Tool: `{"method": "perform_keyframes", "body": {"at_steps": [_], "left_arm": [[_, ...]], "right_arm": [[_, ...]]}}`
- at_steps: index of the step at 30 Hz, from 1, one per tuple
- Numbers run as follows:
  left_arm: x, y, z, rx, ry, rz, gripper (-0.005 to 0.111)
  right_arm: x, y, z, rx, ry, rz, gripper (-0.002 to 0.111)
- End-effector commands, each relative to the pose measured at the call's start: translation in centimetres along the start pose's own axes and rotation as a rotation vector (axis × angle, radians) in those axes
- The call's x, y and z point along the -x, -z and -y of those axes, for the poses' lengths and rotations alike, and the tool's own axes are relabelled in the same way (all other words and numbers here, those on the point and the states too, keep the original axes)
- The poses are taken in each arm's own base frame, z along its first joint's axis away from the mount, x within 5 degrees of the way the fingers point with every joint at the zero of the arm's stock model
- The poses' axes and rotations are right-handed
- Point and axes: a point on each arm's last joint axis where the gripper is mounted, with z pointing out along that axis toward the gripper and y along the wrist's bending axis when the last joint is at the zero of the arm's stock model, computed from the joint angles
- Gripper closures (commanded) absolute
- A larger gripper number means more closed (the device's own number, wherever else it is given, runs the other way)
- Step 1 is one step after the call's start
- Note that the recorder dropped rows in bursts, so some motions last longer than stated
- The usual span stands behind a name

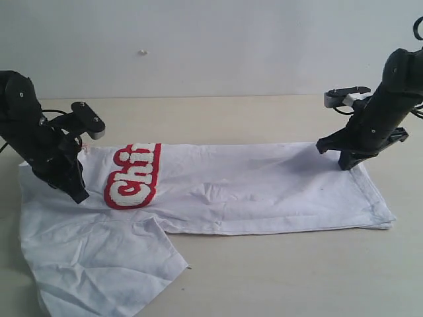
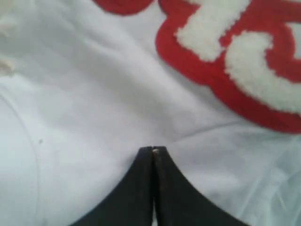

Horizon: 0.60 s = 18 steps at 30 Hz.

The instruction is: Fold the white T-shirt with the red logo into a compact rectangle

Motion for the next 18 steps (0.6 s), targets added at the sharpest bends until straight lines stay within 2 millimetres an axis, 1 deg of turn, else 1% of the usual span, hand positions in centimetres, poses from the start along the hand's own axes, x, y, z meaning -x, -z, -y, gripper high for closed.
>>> {"method": "perform_keyframes", "body": {"at_steps": [1, 5, 7, 9, 11, 13, 15, 18], "left_arm": [[0.1, 0.0, -0.2, 0.017, 0.006, 0.013, 0.107], [0.1, -0.2, -0.2, 0.021, 0.004, 0.014, 0.107], [0.0, -0.6, -0.2, 0.008, 0.039, 0.009, 0.107], [0.3, -1.1, 0.0, -0.015, 0.096, 0.045, 0.107], [1.0, -1.7, 0.6, -0.046, 0.122, 0.083, 0.107], [1.2, -2.5, 1.3, -0.080, 0.080, 0.089, 0.107], [0.9, -3.3, 1.4, -0.085, 0.101, 0.061, 0.107], [-0.3, -4.1, 0.4, -0.042, 0.139, -0.006, 0.107]], "right_arm": [[-1.1, -1.3, 1.3, -0.108, -0.017, -0.083, 0.108], [-0.9, -0.3, 1.1, -0.098, -0.026, -0.068, 0.108], [-0.6, 0.3, 0.7, -0.060, -0.028, -0.041, 0.108], [-0.3, 1.0, 0.3, -0.026, -0.029, -0.013, 0.108], [-0.1, 1.6, 0.0, 0.004, -0.035, 0.009, 0.108], [0.0, 2.0, -0.1, 0.013, -0.032, 0.017, 0.108], [-0.2, 2.0, -0.2, 0.016, -0.024, 0.003, 0.108], [-0.3, 1.8, 0.0, 0.001, -0.006, -0.018, 0.108]]}}
